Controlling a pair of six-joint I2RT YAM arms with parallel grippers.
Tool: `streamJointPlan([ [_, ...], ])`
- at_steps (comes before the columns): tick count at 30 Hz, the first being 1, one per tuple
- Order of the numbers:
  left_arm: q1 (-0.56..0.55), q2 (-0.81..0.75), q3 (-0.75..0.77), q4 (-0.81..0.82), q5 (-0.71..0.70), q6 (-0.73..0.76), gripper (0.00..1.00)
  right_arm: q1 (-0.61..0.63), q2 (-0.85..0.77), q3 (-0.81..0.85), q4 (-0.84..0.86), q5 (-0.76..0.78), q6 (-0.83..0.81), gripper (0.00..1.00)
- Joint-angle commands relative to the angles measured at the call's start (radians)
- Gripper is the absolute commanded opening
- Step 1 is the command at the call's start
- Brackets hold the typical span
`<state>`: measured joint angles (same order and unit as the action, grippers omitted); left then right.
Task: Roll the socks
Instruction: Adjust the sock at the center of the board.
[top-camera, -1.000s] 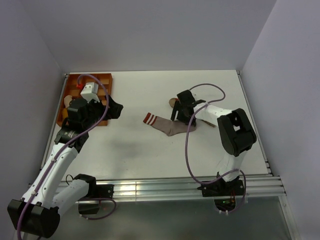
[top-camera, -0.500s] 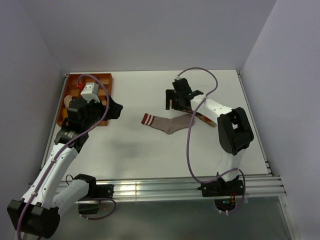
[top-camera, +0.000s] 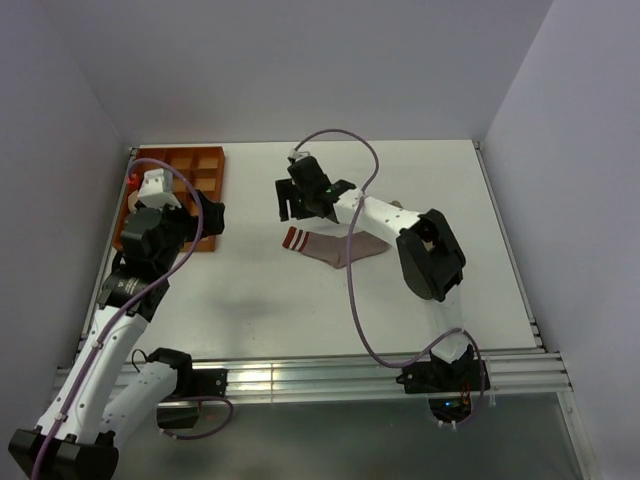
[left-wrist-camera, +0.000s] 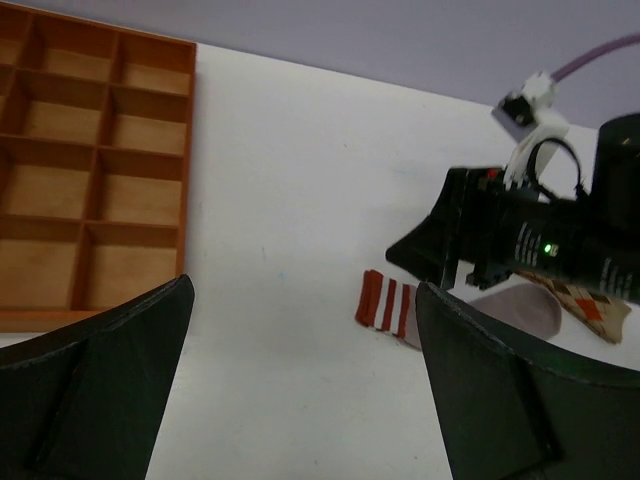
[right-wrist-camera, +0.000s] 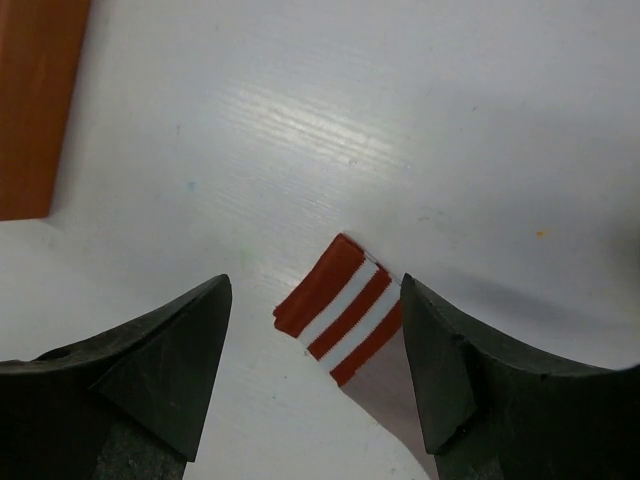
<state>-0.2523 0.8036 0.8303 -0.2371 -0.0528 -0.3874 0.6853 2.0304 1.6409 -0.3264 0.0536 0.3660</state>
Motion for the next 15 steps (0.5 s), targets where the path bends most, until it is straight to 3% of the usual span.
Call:
streamJointPlan([
  [1,-0.002,-0.049,-0.017,0.024,-0.146,-0.018,1.0,0.023,0.036,0.039,-0.008,-0.005,0.048,0.75],
  [15,0.005,-0.08,-0.034,0.035,-0.142,-0.027,0.99,0.106,0.151,0.053,-0.078,-0.167,-0.062,0.75],
])
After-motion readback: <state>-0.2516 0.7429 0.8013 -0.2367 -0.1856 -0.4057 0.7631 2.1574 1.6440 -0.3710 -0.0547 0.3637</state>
